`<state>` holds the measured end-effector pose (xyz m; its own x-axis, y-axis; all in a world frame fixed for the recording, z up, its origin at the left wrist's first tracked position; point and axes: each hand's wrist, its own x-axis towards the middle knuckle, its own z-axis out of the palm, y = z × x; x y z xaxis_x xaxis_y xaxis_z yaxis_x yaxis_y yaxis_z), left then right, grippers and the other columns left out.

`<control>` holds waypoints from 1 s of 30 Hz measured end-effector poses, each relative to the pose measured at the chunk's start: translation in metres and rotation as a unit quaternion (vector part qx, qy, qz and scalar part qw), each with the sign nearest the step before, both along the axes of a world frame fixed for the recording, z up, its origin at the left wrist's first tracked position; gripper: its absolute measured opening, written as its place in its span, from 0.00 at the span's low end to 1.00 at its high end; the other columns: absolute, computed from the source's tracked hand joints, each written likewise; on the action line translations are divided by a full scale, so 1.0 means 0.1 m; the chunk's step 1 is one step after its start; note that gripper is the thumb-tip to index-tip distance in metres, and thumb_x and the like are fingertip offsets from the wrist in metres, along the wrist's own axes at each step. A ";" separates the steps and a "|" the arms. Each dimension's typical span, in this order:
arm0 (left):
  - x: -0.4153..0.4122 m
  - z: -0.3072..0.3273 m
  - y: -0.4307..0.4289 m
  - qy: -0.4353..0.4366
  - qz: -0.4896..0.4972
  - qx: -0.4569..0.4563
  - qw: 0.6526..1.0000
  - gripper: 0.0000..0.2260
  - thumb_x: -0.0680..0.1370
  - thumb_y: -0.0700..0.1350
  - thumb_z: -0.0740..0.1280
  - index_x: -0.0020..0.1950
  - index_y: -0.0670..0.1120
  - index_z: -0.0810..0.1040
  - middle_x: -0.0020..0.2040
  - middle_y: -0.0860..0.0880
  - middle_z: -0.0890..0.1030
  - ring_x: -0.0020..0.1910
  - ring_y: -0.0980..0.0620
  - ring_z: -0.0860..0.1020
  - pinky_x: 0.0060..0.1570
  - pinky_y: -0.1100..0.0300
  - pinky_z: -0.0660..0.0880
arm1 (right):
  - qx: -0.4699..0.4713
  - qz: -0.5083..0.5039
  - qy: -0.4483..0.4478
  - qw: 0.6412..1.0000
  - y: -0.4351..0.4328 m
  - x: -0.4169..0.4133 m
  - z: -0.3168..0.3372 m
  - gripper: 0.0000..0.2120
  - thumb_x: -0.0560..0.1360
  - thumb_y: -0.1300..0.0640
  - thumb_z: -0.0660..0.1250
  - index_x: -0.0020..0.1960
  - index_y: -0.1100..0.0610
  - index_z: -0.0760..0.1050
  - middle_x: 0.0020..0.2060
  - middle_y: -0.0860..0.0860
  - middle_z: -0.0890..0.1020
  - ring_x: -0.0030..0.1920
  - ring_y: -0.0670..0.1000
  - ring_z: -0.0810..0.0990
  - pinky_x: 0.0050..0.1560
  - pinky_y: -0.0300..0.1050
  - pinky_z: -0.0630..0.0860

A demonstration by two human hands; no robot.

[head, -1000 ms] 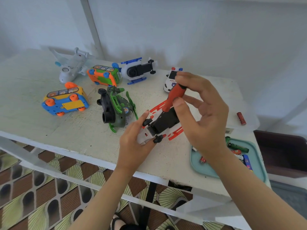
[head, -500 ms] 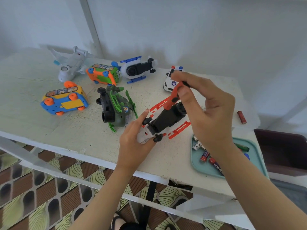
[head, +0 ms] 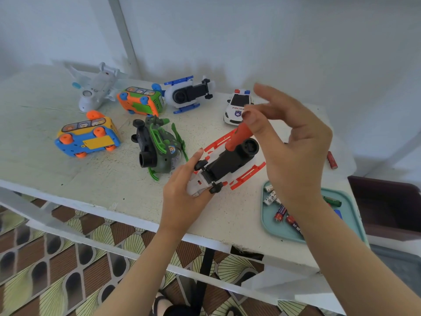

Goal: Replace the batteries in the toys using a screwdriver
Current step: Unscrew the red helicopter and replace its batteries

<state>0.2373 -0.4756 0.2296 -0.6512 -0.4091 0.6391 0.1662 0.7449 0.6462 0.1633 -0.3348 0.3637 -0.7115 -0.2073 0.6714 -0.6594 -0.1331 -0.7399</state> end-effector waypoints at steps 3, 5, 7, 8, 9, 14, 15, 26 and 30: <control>0.00 0.00 0.00 0.001 0.001 -0.001 1.000 0.33 0.69 0.49 0.76 0.71 0.47 0.67 0.54 0.50 0.78 0.51 0.60 0.75 0.54 0.76 0.68 | -0.007 0.034 -0.012 0.999 0.01 -0.02 -0.02 0.08 0.77 0.67 0.64 0.55 0.62 0.77 0.40 0.54 0.83 0.42 0.40 0.82 0.52 0.33 0.73; 0.00 0.01 0.00 0.002 -0.002 0.002 1.000 0.32 0.70 0.50 0.74 0.71 0.47 0.67 0.54 0.50 0.78 0.51 0.59 0.75 0.54 0.77 0.68 | 0.007 0.045 -0.011 0.999 0.01 -0.02 -0.04 0.11 0.79 0.70 0.60 0.57 0.63 0.77 0.44 0.61 0.82 0.43 0.38 0.80 0.50 0.28 0.72; 0.00 0.01 0.01 -0.001 -0.001 0.003 1.000 0.32 0.70 0.51 0.73 0.71 0.47 0.67 0.55 0.50 0.78 0.52 0.59 0.75 0.54 0.77 0.68 | 0.017 0.046 -0.014 0.999 -0.01 -0.01 -0.05 0.11 0.79 0.67 0.60 0.57 0.62 0.77 0.49 0.61 0.82 0.52 0.40 0.80 0.56 0.32 0.72; 0.00 0.01 0.01 -0.003 0.000 0.004 1.000 0.32 0.70 0.51 0.73 0.71 0.47 0.67 0.55 0.49 0.78 0.52 0.59 0.76 0.55 0.77 0.68 | 0.019 0.033 -0.010 0.999 -0.01 0.00 -0.05 0.10 0.79 0.64 0.62 0.57 0.60 0.78 0.52 0.59 0.81 0.55 0.41 0.79 0.59 0.35 0.71; 0.00 0.01 0.01 -0.004 0.000 0.004 1.000 0.32 0.70 0.52 0.73 0.71 0.48 0.67 0.55 0.49 0.79 0.52 0.58 0.76 0.55 0.77 0.68 | 0.017 0.019 -0.006 1.000 -0.01 0.00 -0.04 0.09 0.77 0.61 0.65 0.56 0.57 0.79 0.53 0.58 0.80 0.56 0.40 0.78 0.59 0.35 0.71; 0.00 0.00 -0.01 -0.008 0.001 0.003 1.000 0.32 0.70 0.52 0.73 0.71 0.48 0.67 0.54 0.45 0.81 0.51 0.56 0.77 0.54 0.75 0.69 | 0.002 -0.010 0.009 1.000 0.00 0.02 0.00 0.09 0.73 0.58 0.71 0.53 0.52 0.79 0.43 0.48 0.82 0.48 0.46 0.80 0.53 0.39 0.74; 0.00 0.00 -0.01 -0.007 0.003 0.002 1.000 0.32 0.70 0.52 0.73 0.71 0.48 0.67 0.54 0.45 0.81 0.51 0.57 0.76 0.54 0.76 0.68 | 0.003 -0.008 0.009 1.000 0.00 0.02 0.01 0.09 0.74 0.59 0.70 0.53 0.54 0.79 0.43 0.47 0.83 0.48 0.46 0.81 0.55 0.42 0.75; 0.00 0.01 -0.01 0.002 -0.004 0.003 1.000 0.31 0.70 0.51 0.73 0.71 0.48 0.67 0.54 0.49 0.78 0.50 0.58 0.76 0.53 0.76 0.68 | 0.023 -0.002 0.022 0.999 0.00 0.01 -0.02 0.10 0.73 0.53 0.69 0.54 0.54 0.80 0.52 0.56 0.82 0.60 0.46 0.76 0.60 0.37 0.70; 0.01 0.01 0.00 -0.001 0.001 -0.002 1.000 0.31 0.70 0.52 0.73 0.71 0.47 0.68 0.53 0.48 0.79 0.50 0.60 0.75 0.53 0.77 0.68 | 0.015 -0.014 0.025 0.999 0.00 0.01 0.01 0.10 0.73 0.55 0.70 0.54 0.52 0.79 0.43 0.43 0.82 0.51 0.48 0.78 0.55 0.47 0.75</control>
